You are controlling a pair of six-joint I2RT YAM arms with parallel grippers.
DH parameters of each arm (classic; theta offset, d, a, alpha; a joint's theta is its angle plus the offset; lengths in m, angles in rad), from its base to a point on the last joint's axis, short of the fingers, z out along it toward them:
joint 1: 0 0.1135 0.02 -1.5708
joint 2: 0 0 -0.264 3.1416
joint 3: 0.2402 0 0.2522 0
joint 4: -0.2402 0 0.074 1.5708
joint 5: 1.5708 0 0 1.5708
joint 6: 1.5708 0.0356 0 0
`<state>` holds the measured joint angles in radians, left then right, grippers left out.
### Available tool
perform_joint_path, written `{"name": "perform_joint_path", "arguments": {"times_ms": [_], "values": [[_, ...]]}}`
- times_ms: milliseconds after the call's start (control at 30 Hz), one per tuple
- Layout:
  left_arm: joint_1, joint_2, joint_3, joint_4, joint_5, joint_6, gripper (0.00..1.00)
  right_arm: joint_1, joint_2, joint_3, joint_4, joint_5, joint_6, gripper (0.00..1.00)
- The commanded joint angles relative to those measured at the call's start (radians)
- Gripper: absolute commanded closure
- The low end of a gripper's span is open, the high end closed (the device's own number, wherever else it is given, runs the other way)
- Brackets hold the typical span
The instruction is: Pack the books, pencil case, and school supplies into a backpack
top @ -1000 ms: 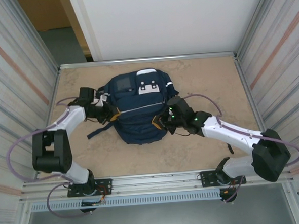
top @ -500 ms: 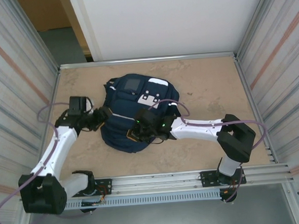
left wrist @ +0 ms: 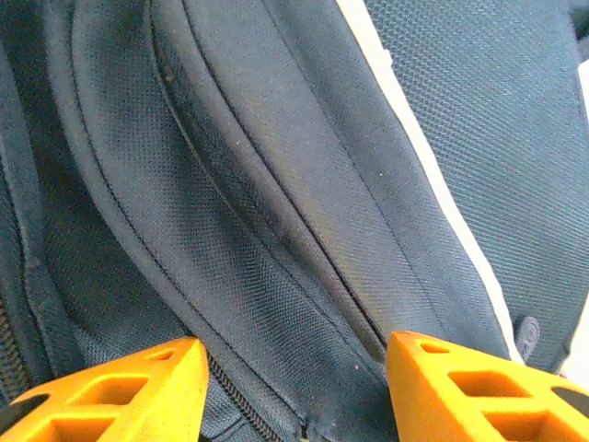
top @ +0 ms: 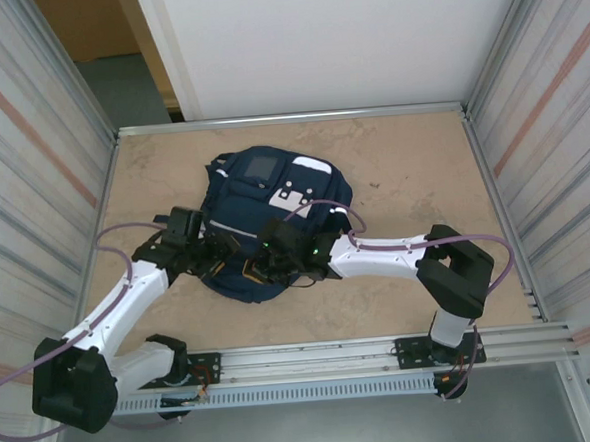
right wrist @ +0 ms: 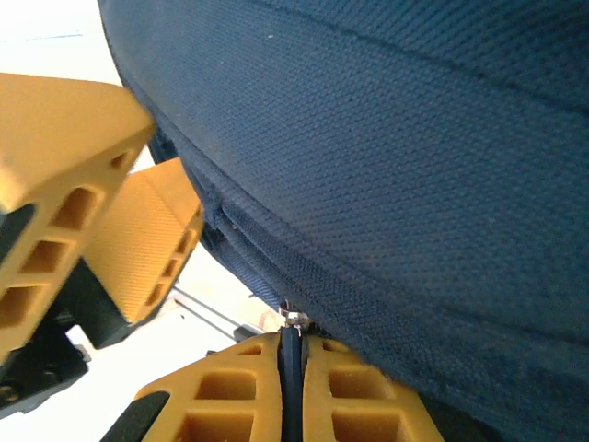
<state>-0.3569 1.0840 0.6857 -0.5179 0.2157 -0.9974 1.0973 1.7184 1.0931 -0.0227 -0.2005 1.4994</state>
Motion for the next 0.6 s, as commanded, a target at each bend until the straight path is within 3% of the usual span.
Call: {"name": "perform_joint_path", "arguments": {"times_ms": [0, 100, 200, 233, 400, 567], "values": [[-0.022, -0.027, -0.057, 0.089, -0.064, -0.098, 0.55, 0.023, 0.014, 0.015, 0.025, -0.009, 0.029, 1.00], [-0.022, -0.031, -0.090, 0.128, -0.053, -0.104, 0.64, 0.023, 0.004, -0.005, 0.023, -0.004, 0.028, 1.00], [-0.020, -0.036, -0.124, 0.163, -0.070, -0.101, 0.95, 0.018, -0.026, -0.046, 0.009, 0.025, 0.028, 1.00], [-0.013, -0.034, -0.122, 0.166, -0.071, -0.087, 1.00, 0.016, -0.039, -0.059, -0.001, 0.039, 0.029, 1.00], [0.049, -0.023, -0.056, 0.086, -0.073, 0.044, 1.00, -0.011, -0.125, -0.129, -0.099, 0.101, 0.020, 1.00], [0.177, 0.017, -0.028, 0.087, 0.047, 0.149, 1.00, -0.063, -0.232, -0.241, -0.178, 0.151, 0.002, 1.00]]}}
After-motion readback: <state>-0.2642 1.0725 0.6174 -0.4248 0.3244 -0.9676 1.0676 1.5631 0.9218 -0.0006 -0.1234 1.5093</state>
